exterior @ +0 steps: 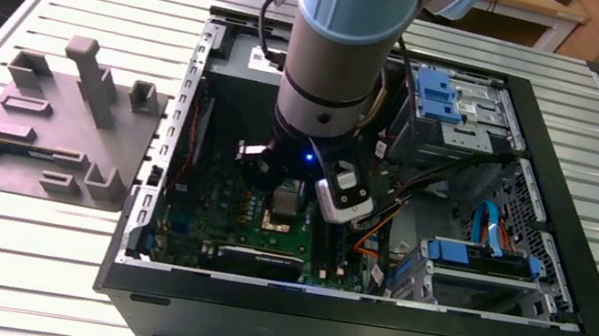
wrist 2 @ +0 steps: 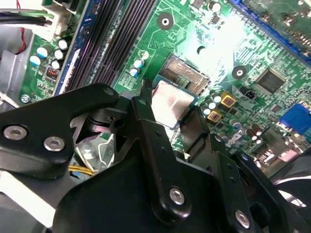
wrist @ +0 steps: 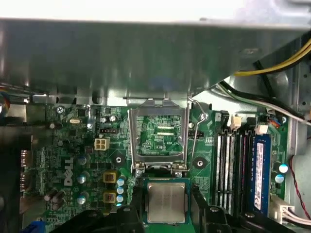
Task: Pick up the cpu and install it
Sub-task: 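Place the cpu into insertion slot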
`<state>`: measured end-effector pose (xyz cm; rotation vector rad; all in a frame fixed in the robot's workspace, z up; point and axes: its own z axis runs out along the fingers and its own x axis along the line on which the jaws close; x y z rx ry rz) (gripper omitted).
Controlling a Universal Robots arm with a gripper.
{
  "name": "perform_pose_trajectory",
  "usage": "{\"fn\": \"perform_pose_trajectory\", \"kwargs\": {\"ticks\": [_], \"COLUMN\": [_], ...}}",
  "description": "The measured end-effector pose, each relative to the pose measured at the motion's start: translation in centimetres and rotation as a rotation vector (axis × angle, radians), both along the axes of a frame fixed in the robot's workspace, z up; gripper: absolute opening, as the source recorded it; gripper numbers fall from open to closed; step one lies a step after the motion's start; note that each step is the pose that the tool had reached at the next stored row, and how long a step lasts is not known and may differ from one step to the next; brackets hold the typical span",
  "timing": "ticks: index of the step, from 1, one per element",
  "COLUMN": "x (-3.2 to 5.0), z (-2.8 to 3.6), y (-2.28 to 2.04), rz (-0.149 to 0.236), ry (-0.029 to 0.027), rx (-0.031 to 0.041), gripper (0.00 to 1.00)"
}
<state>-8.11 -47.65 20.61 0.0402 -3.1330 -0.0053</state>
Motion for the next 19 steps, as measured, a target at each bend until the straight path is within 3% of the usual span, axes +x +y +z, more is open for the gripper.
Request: {"fn": "perform_pose_trajectory", "kwargs": {"ticks": [3, 17, 19], "x": [-0.21, -0.25, -0.25], "z": [-0.05, -0.09, -0.09], "y": [-0.03, -0.04, -0.04], "rz": [0.000, 0.000, 0.000], "ry": [0.0005, 0.0004, 0.0003], "rx": [-0.0046, -0.0047, -0.0095], "gripper": [0.47, 0.47, 0.47]}}
